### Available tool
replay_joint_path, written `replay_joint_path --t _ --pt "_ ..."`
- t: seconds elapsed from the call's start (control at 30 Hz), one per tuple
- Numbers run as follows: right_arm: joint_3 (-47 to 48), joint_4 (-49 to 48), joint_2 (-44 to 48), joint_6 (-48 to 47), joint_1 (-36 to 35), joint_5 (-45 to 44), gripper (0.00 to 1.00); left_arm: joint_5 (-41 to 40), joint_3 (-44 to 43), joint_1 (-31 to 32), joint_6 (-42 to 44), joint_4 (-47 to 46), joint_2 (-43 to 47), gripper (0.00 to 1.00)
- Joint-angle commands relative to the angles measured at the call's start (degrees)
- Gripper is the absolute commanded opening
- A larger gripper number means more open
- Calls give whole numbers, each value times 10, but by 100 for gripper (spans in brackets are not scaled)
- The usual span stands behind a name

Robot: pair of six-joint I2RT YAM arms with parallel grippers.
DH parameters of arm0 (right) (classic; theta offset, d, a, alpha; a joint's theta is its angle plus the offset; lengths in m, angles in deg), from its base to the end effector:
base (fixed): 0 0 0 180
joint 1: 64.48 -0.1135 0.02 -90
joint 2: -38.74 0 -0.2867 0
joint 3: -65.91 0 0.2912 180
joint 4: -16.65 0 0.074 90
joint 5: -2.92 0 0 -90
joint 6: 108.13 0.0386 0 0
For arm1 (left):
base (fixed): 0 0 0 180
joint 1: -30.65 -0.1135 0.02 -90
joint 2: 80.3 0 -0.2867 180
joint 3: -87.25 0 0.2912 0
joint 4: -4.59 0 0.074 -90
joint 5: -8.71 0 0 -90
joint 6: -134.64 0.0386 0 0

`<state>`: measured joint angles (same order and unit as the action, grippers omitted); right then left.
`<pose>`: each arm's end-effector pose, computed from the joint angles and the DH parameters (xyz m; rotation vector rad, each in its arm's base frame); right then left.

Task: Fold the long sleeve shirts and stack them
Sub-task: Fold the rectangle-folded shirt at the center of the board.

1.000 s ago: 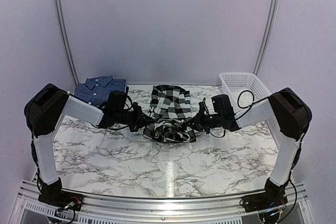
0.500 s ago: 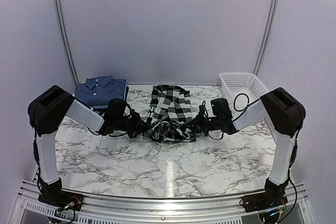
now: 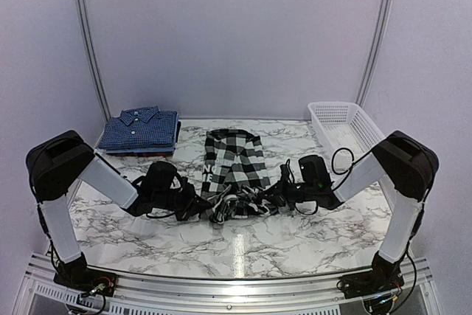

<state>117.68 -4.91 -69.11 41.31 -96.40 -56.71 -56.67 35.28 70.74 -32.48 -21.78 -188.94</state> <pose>0.2942 0.2063 0.0839 0.2437 2.4697 1.3902 0.2695 -0.2479 0.0868 -0.4993 2.4814 -1.5158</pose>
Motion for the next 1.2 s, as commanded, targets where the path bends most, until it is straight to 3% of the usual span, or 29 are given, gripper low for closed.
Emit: replay_joint_path --t 0.0,0.3,0.53,0.7,0.83,1.17 --pt "-51 11 53 19 -25 -15 0 -38 54 43 -33 40 50 0" --pt "-37 56 112 14 -24 -18 0 -33 27 43 -24 40 72 0" --pt "-12 77 125 1 -3 -16 19 -27 6 20 -9 40 73 4" --pt "1 70 109 -7 7 6 37 -8 -16 -6 11 41 56 19" --pt "3 83 116 -19 8 10 45 6 -31 -21 34 40 56 39" --pt "34 168 137 -98 18 -11 65 28 -39 -30 48 40 63 57"
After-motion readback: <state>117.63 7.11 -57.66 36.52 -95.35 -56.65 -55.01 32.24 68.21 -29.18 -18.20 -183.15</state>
